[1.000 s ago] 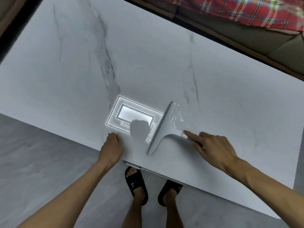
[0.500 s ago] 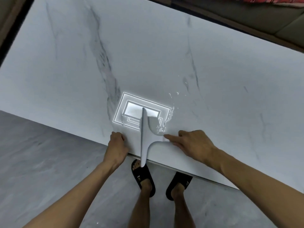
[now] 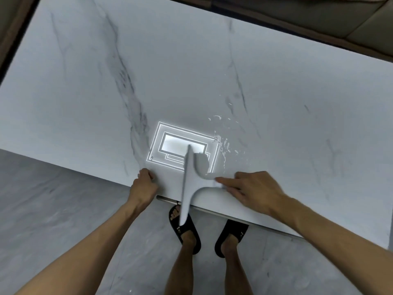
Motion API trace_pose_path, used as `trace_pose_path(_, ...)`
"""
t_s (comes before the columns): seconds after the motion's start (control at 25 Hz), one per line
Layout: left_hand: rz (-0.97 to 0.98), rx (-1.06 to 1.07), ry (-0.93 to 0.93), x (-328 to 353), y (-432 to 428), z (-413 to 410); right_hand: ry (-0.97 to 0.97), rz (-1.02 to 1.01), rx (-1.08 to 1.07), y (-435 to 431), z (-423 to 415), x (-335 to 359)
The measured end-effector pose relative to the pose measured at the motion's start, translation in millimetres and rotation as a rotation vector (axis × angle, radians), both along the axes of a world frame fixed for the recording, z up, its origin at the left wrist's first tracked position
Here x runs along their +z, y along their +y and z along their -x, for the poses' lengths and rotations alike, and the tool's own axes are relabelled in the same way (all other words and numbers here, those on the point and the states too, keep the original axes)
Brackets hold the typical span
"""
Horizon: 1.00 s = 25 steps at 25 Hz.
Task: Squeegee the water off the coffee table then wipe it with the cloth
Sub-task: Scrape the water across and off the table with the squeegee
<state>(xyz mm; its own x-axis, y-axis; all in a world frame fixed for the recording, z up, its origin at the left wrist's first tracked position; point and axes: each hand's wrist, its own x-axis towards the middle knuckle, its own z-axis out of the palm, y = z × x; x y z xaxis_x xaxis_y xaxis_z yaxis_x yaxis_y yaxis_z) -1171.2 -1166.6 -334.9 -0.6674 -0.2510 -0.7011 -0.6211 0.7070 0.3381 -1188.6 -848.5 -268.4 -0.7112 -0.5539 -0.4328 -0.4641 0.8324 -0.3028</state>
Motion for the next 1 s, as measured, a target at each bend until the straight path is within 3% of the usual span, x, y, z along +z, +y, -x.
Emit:
trace_pose_path(0.16, 0.085, 0.329, 0.157, 9.1, -26.1, -6.3, -0.038, 0.129, 0.277, -109.6, 7.8, -27.4)
trace_pose_path(0.28, 0.106, 0.368, 0.174, 11.8, -56.4, -7.2, 0.037, 0.097, 0.372, -165.5, 21.7, -42.4)
trace_pose_path(0.4, 0.123, 0.336, 0.143, 8.9, -71.3, -4.7, 0.062, 0.081, 0.308, -181.9, 36.0, -52.6)
trace_pose_path(0.72, -0.006, 0.075, 0.042, 3.8, -24.2, -3.3, 0.007, 0.063, -0.06, -55.6, 35.0, -35.9)
trace_pose_path(1.0, -0.05, -0.123, -0.023, -7.4, 35.9, 8.9, 0.094, -0.169, -0.233, 87.1, 15.2, 2.1)
